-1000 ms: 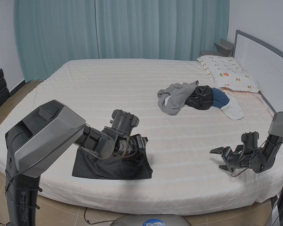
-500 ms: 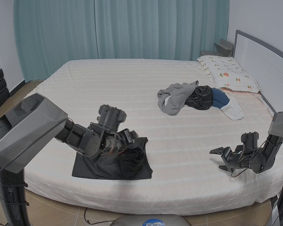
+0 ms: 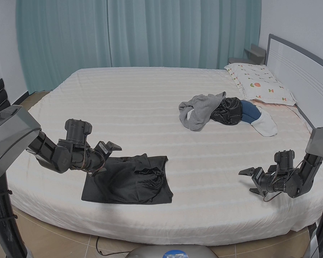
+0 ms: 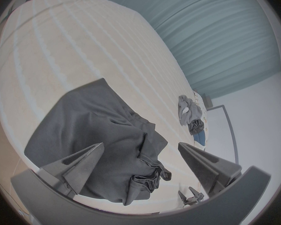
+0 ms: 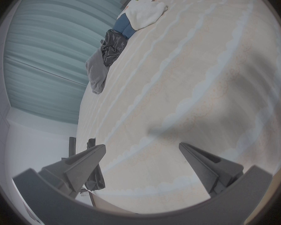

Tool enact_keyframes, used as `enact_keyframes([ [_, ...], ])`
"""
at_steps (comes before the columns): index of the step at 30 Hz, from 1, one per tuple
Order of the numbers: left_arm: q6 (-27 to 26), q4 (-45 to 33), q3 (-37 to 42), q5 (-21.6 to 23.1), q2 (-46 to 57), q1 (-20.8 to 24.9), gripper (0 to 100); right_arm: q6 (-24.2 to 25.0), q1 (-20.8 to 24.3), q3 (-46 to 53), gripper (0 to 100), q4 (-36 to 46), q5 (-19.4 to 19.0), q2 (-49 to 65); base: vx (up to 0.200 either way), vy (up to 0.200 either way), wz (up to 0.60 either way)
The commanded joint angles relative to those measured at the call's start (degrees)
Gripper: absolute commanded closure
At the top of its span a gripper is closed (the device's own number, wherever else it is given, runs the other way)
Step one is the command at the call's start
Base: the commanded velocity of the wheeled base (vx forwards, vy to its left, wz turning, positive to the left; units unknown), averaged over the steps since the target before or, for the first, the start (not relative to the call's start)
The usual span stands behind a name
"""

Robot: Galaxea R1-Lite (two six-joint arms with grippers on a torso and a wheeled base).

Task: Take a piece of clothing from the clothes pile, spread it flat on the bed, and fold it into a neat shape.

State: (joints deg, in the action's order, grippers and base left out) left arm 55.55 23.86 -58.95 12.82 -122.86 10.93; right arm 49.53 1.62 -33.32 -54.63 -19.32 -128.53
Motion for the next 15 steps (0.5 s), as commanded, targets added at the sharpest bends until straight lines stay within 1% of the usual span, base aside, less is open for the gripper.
enact_keyframes([
  [1, 0.43, 1.19, 1.65, 1.68, -1.77, -4.43, 0, 0.04, 3.65, -0.17, 0, 0.05, 2.27, 1.79, 0.0, 0.2, 0.0],
  [2, 0.43, 1.28, 1.65, 1.68, -1.86, -4.43, 0, 0.04, 3.83, -0.17, 0, 0.05, 2.53, 1.88, 0.0, 0.2, 0.0],
  [4, 0.17, 1.28, 1.21, 1.59, -4.85, -4.52, 0, -0.05, 8.05, -0.17, 0, 0.13, 6.4, 3.02, 0.0, 0.2, 0.0],
  [5, 0.17, 1.28, 1.21, 1.59, -5.11, -4.52, 0, -0.14, 9.63, -0.17, 0, 0.13, 7.72, 3.11, 0.0, 0.2, 0.0],
  [6, 0.17, 1.28, 1.3, 1.59, -5.2, -4.52, 0, -0.14, 10.16, -0.17, 0, 0.13, 8.25, 3.11, 0.0, 0.2, 0.0],
  [7, 0.35, 1.28, 1.65, 1.77, -4.85, -4.52, 0, -0.31, 11.91, -0.26, 0, 0.13, 10.18, 3.19, 0.0, 0.2, 0.0],
  [9, 0.35, 1.28, 1.65, 1.77, -4.85, -4.52, 0, -0.31, 11.91, -0.26, 0, 0.13, 10.18, 3.19, 0.0, 0.2, 0.0],
  [10, 0.35, 1.28, 2.35, 2.91, -4.41, -4.52, 0, -0.49, 15.34, -2.02, 0, 1.01, 12.82, 3.28, 0.0, 0.2, 0.0],
  [11, 0.35, 1.28, 2.35, 3.0, -4.41, -4.52, 0, -0.49, 16.13, -2.37, 0, 1.36, 13.17, 3.28, 0.0, 0.2, 0.0],
  [15, 0.43, 1.28, 2.35, 3.7, -4.32, -4.61, 0, -0.58, 18.59, -3.51, 0, 3.74, 17.3, 3.19, 0.0, 0.2, 0.0],
])
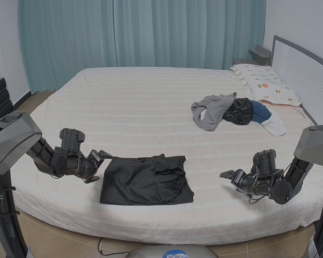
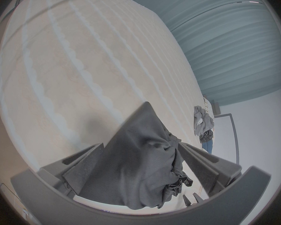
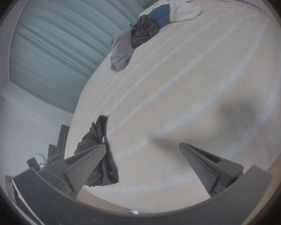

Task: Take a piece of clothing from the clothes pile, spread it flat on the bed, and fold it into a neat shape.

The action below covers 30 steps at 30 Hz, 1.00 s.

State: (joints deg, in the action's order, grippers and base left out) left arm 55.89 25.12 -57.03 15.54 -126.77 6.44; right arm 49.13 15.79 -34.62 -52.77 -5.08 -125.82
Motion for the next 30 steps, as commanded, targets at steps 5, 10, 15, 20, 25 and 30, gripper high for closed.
enact_keyframes([
  [5, 0.0, 0.01, 0.16, 1.68, -0.5, -0.2, 0, -0.52, 7.77, -4.14, 0, 4.43, 4.12, 0.4, 0.0, 0.2, 0.0],
  [10, -0.08, 0.01, 0.34, 1.68, -0.5, -0.2, 0, -0.26, 12.51, -13.54, 0, 14.01, 6.93, 0.22, 0.0, 0.2, 0.0],
  [15, -0.52, 0.01, 0.34, 1.51, -0.85, -0.02, 0, -0.61, 16.56, -14.16, 0, 16.91, 9.21, -0.83, 0.0, 0.08, 0.0],
  [20, -0.79, 0.01, 0.07, 0.8, -1.02, 0.42, 0, -5.97, 16.29, -15.12, 0, 17.62, 15.54, -4.0, 0.0, 0.0, 0.0],
  [25, -1.49, 0.01, 0.25, 0.8, -1.02, 0.33, 0, -8.26, 15.06, -15.12, 0, 17.62, 19.41, -5.75, 0.0, 0.0, 0.0],
  [30, -1.49, 0.01, 0.34, 0.72, -1.02, 0.33, 0, -9.84, 14.71, -12.49, 0, 19.2, 21.34, -3.2, 0.0, 0.0, 0.0],
])
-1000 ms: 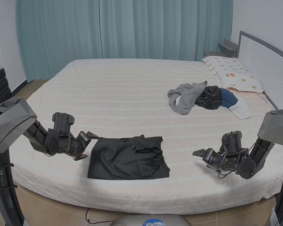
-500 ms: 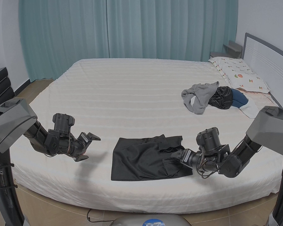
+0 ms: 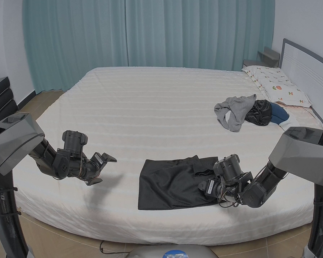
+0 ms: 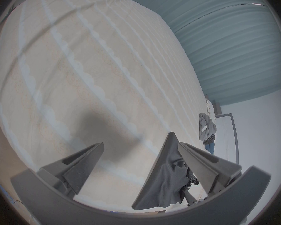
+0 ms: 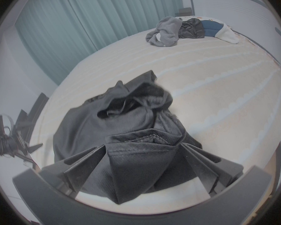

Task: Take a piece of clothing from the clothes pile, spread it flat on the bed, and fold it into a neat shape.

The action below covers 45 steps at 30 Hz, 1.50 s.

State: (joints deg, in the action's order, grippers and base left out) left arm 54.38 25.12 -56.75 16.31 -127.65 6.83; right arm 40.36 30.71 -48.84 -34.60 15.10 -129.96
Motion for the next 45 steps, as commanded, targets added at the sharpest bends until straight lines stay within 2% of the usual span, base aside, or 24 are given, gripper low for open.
enact_keyframes([
  [1, 0.02, 0.01, -0.03, -0.05, -0.15, -0.06, 0, -1.6, -0.39, 1.99, 0, 1.46, 1.33, 1.03, 0.0, 0.0, 0.0],
  [11, 0.02, 0.01, 0.15, -0.05, -0.15, -0.06, 0, -2.22, -5.22, 6.74, 0, 1.46, 0.36, 4.1, 0.0, 0.0, 0.0],
  [20, 0.02, 0.01, 0.15, 0.04, -0.15, -0.06, 0, -8.99, -9.53, 10.43, 0, 1.99, -0.07, 6.74, 0.0, 0.0, 0.0],
  [22, 0.02, 0.01, 0.15, -0.05, -0.15, -0.06, 0, -12.24, -11.72, 11.83, 0, 1.9, -0.07, 7.53, 0.0, 0.0, 0.0],
  [28, 0.02, 0.01, 0.15, 0.04, -0.15, -0.06, 0, -13.38, -12.25, 12.27, 0, 1.37, -0.43, 9.29, 0.0, 0.0, 0.0],
  [33, 0.02, 0.01, 0.15, -0.05, -0.15, -0.06, 0, -10.57, -11.55, 11.22, 0, -0.65, -5.52, 13.6, 0.0, 0.0, 0.0],
  [34, 0.02, 0.01, 0.15, -0.05, -0.15, -0.06, 0, -10.57, -11.55, 11.22, 0, -0.65, -5.52, 13.6, 0.0, 0.0, 0.0],
  [36, 0.02, 0.01, -0.03, -0.23, -0.15, -0.06, 0, -6.7, -11.37, 10.78, 0, -4.07, -8.69, 14.56, 0.0, 0.0, 0.0],
  [41, 0.29, 0.01, -0.12, -0.31, -0.15, -0.15, 0, -2.75, -11.2, 9.28, 0, -7.24, -12.38, 13.07, 0.0, 0.0, 0.0],
  [43, 0.29, 0.01, -0.29, -0.31, -0.15, -0.15, 0, 2.35, -11.2, 7.18, 0, -8.91, -17.04, 9.2, 0.1, 0.0, 0.0],
  [45, 0.2, 0.01, -0.21, -0.31, -0.15, -0.06, 0, 4.55, -11.72, 5.59, 0, -10.49, -19.06, 7.18, 0.2, 0.0, 0.0],
])
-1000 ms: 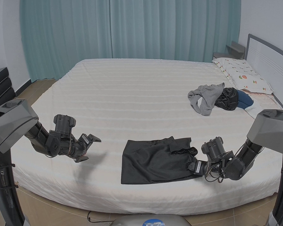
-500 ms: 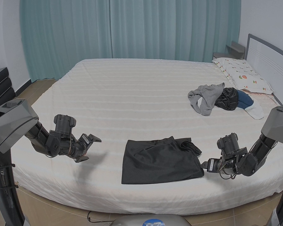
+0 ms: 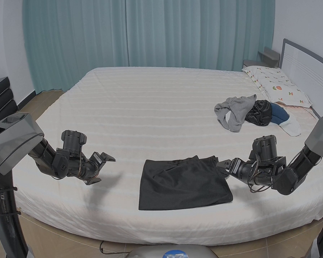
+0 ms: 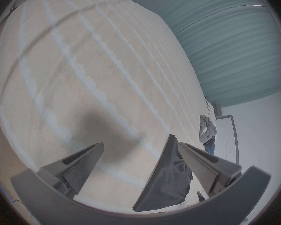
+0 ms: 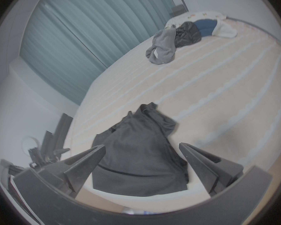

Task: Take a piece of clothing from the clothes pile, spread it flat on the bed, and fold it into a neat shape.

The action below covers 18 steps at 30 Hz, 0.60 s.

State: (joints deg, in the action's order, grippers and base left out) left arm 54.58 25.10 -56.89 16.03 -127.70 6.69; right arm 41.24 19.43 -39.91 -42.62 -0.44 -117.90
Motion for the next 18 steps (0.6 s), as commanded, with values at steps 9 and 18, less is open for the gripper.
enact_keyframes([
  [9, -0.17, 0.04, -0.32, -0.21, -0.1, 0.07, 0, 5.08, -2.56, -10.98, 0, -8.53, -7.73, -14.56, 0.067, 0.0, 0.0],
  [18, -0.17, 0.12, -0.59, -0.12, -0.18, 0.34, 0, 5.17, -2.56, -14.58, 0, -8.36, -8.09, -17.02, 0.0, 0.0, 0.0],
])
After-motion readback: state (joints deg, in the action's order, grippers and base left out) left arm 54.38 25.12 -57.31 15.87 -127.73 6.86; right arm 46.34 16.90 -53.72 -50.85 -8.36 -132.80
